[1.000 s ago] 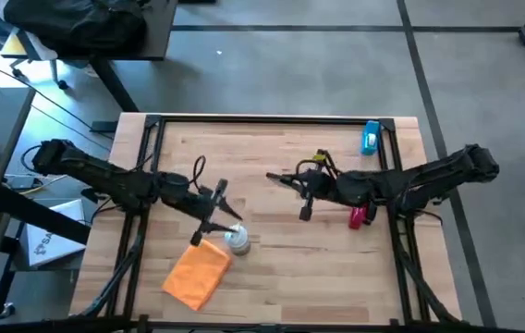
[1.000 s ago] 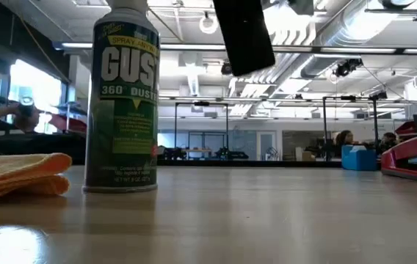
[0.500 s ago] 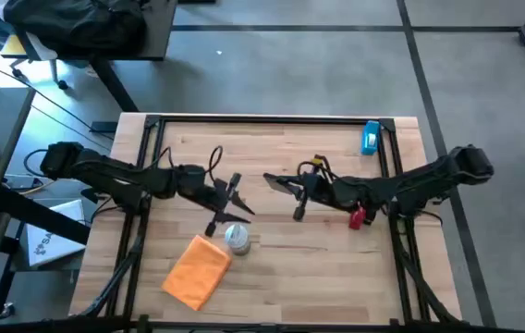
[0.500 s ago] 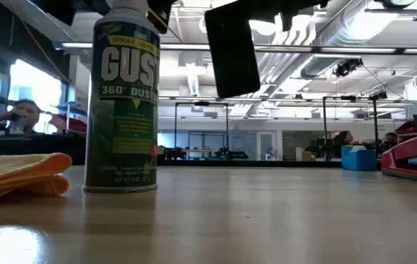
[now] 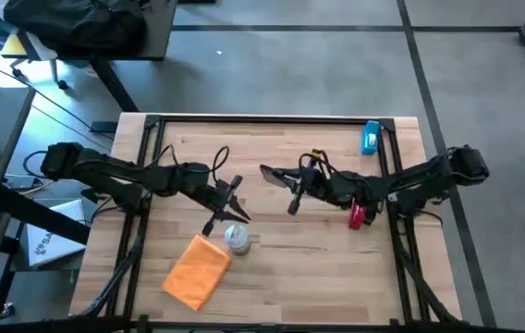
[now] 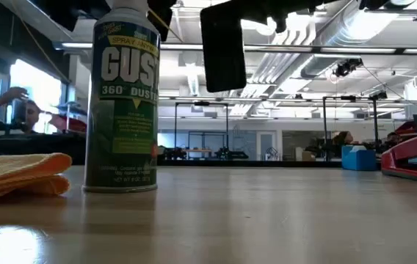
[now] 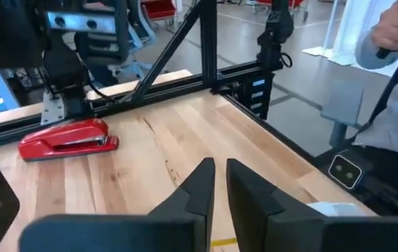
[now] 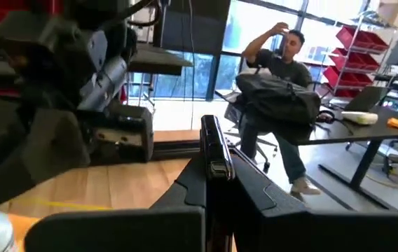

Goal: Apply microfiber cloth
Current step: Spray the cellphone using the spray bottle

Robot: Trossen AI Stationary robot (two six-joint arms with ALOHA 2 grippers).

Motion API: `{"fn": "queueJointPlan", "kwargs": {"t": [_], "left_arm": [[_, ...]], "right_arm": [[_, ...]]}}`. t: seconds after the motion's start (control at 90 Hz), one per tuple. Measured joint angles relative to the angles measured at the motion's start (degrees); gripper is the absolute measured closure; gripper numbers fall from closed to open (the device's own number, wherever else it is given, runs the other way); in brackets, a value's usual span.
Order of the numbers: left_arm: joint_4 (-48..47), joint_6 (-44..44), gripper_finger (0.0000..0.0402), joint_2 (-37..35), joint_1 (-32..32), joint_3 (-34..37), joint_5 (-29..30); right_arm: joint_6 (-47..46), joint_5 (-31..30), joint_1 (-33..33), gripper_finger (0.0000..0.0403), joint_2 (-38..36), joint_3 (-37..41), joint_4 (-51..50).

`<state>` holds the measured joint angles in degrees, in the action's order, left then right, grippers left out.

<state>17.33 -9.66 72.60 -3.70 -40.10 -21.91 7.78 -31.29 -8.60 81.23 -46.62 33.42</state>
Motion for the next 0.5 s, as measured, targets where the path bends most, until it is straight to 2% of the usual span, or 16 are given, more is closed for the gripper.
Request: {"fn": "queueJointPlan", "kwargs": {"t": [0.133, 0.256, 0.5], "left_arm": [[-0.71, -0.08, 0.0383, 0.0, 0.0, 0.0, -0.42], [-1.09, -0.51, 0.0383, 0.04, 0.04, 0.0, -3.46], [-1.73, -0.51, 0.0383, 0.04, 0.04, 0.0, -3.3]], "right_arm": [[-0.02, 0.02, 0.0, 0.0402, 0.0, -0.01, -0.07], [-0.23, 0.39, 0.0, 0.0402, 0.0, 0.0, -0.12], [-0.23, 0.39, 0.0, 0.0402, 0.0, -0.01, -0.11]]}}
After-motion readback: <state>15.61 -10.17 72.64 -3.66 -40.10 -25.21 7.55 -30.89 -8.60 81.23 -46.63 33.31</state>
